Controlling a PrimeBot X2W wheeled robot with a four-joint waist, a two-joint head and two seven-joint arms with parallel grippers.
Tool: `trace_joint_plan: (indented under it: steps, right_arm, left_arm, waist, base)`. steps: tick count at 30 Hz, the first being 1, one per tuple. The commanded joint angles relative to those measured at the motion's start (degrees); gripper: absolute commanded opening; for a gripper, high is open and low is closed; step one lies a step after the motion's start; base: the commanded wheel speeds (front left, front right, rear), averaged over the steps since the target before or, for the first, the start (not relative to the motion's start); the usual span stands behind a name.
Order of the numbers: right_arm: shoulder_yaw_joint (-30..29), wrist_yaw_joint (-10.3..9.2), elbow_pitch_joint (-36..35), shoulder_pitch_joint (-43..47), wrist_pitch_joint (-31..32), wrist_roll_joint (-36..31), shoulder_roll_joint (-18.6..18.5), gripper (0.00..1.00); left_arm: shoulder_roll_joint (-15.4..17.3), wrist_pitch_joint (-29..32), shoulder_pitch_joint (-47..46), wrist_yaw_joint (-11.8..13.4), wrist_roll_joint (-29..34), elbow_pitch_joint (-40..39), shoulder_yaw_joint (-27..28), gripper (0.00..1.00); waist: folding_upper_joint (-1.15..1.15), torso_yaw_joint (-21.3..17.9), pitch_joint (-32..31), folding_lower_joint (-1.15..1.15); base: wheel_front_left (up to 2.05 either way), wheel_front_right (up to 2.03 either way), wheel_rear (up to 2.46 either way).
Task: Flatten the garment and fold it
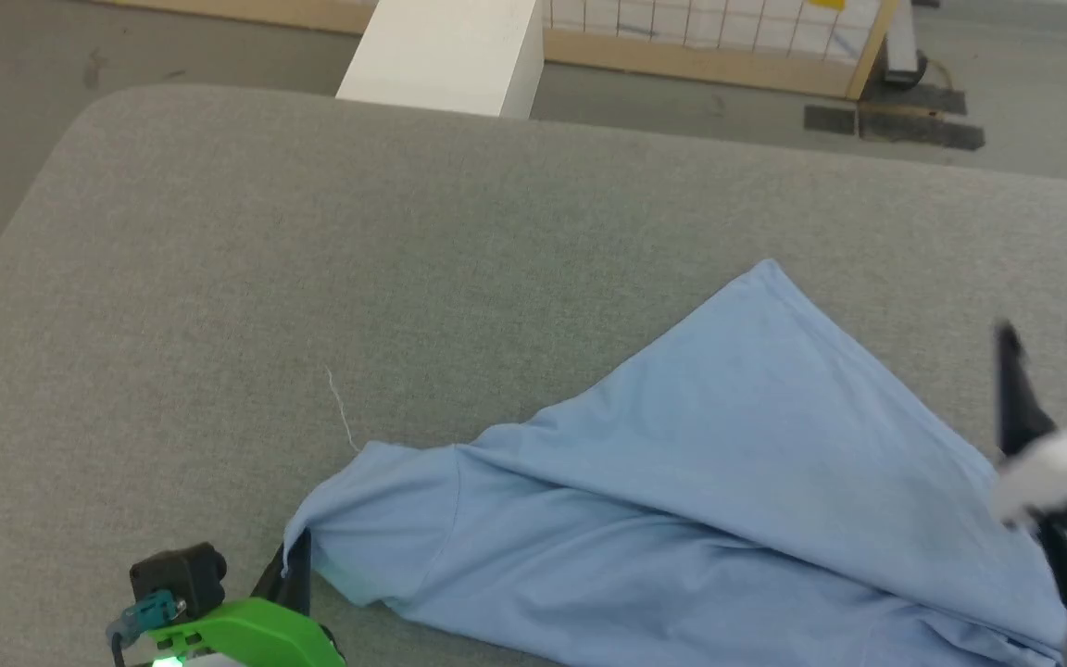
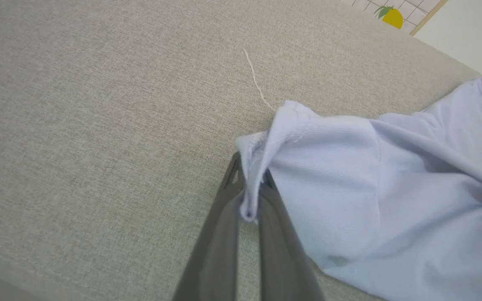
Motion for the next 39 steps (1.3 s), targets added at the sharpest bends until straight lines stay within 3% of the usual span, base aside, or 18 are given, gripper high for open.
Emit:
trace_joint_plan:
  steps: [1,6,11,19,25,27,29,33,39]
  right_arm:
    - [3.5,-0.08,1.1,-3.0,-1.6,0.0,-1.8,1.0]
    - [15.1,-0.08,8.5,-12.8,-2.2,1.8,-7.0,1.0]
    - [23.1,-0.08,19.1,-23.6,4.8,3.9,-10.9,1.0]
    - [28.7,-0.08,30.8,-34.4,21.3,6.9,-13.5,1.0]
    - [28.6,-0.08,35.4,-37.8,31.7,4.5,-13.9,1.0]
    - [28.3,-0.08,35.8,-38.0,34.4,3.9,-13.5,0.43]
    - [27.8,-0.08,35.3,-37.6,35.0,3.6,-13.1,0.0]
    - [25.4,-0.08,32.5,-34.7,29.6,3.4,-12.3,0.0]
    - [22.7,-0.08,25.3,-25.0,14.5,3.7,-11.1,0.0]
  left_arm:
    - [-0.2,-0.4,-1.3,-0.2,-0.1,0.1,0.0,0.0]
    - [-1.0,-1.3,-3.4,-0.7,-0.1,0.9,-0.7,0.0]
    - [-2.4,-2.6,-5.7,-1.4,-0.2,2.2,-1.9,0.0]
    - [-4.4,-4.6,-8.0,-2.4,-0.7,4.9,-3.5,0.0]
    - [-4.8,-5.4,-8.5,-2.7,-0.9,6.2,-3.8,0.0]
    - [-4.7,-5.6,-8.5,-2.6,-1.0,6.5,-3.8,0.0]
    - [-4.7,-5.6,-8.5,-2.4,-1.0,6.6,-3.8,0.0]
    - [-4.2,-5.5,-8.2,-2.1,-0.8,6.7,-3.7,0.0]
    - [-2.6,-4.6,-6.8,-1.4,-0.6,5.8,-3.1,0.0]
  waist:
    - [0.34,1.1,1.7,0.0]
    - [0.34,3.2,5.1,0.0]
    - [0.34,6.1,8.7,0.0]
    - [0.34,10.0,12.3,0.0]
    - [0.34,10.7,12.9,0.0]
    - [0.34,10.6,12.8,0.0]
    - [0.34,10.2,12.3,0.0]
    - [0.34,9.1,10.5,0.0]
    - [0.34,6.1,5.9,0.0]
  base:
    - [0.0,0.0,0.0]
    - [0.0,0.0,0.0]
    - [0.0,0.0,0.0]
    - [0.0,0.0,0.0]
    - [0.0,0.0,0.0]
    - [0.0,0.0,0.0]
    - [0.0,0.0,0.0]
    - [0.0,0.0,0.0]
    - [0.0,0.0,0.0]
